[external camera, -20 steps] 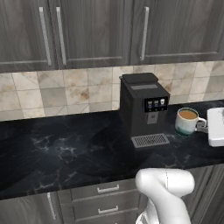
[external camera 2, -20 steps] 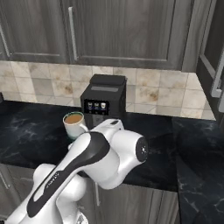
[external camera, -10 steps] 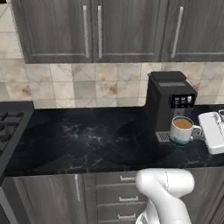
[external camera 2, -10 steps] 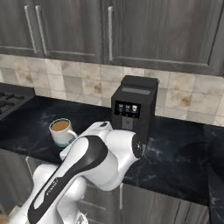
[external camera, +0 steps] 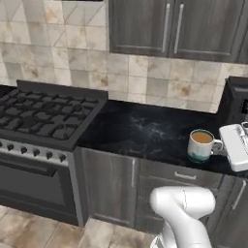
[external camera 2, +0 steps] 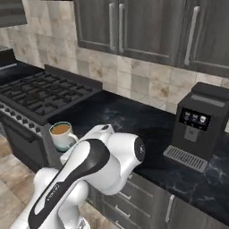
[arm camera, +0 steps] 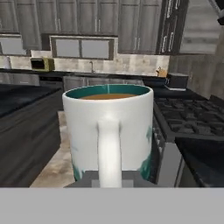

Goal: Pick up the brewed coffee from the coffee machine and place it next to the breakfast plate on the dining counter.

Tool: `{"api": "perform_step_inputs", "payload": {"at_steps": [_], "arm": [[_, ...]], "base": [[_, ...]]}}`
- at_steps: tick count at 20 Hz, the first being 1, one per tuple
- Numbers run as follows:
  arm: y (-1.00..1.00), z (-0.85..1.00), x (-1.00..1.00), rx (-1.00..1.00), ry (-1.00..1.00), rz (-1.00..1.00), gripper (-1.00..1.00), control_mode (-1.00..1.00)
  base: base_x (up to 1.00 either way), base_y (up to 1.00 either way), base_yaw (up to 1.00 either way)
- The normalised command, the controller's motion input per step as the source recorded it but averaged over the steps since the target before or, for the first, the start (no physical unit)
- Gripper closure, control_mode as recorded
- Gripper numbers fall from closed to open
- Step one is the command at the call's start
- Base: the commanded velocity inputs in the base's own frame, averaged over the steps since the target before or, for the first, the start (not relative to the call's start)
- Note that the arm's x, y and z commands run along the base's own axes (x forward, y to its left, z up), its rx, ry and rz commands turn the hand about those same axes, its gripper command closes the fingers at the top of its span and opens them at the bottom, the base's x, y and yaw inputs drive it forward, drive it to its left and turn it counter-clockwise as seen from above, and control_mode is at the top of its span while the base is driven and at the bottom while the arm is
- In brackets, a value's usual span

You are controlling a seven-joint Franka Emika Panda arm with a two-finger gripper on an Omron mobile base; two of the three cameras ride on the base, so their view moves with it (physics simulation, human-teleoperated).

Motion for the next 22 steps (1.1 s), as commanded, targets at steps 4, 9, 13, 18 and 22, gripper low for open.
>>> {"api": "perform_step_inputs", "payload": {"at_steps": [4, 9, 13, 18, 22], "arm": [[0.00, 0.00, 0.00, 0.00, 0.00, 0.00, 1.00, 1.00], [0.00, 0.00, 0.00, 0.00, 0.00, 0.00, 1.00, 1.00], [0.00, 0.00, 0.00, 0.00, 0.00, 0.00, 1.00, 1.00], [0.00, 0.00, 0.00, 0.00, 0.00, 0.00, 1.00, 1.00], [0.00, 0.00, 0.00, 0.00, 0.00, 0.00, 1.00, 1.00]], "base": [[-0.73, 0.34, 0.64], [-0.48, 0.44, 0.66], [-0.02, 0.54, 0.68], [0.05, 0.22, 0.73], [0.08, 0.00, 0.74]]}}
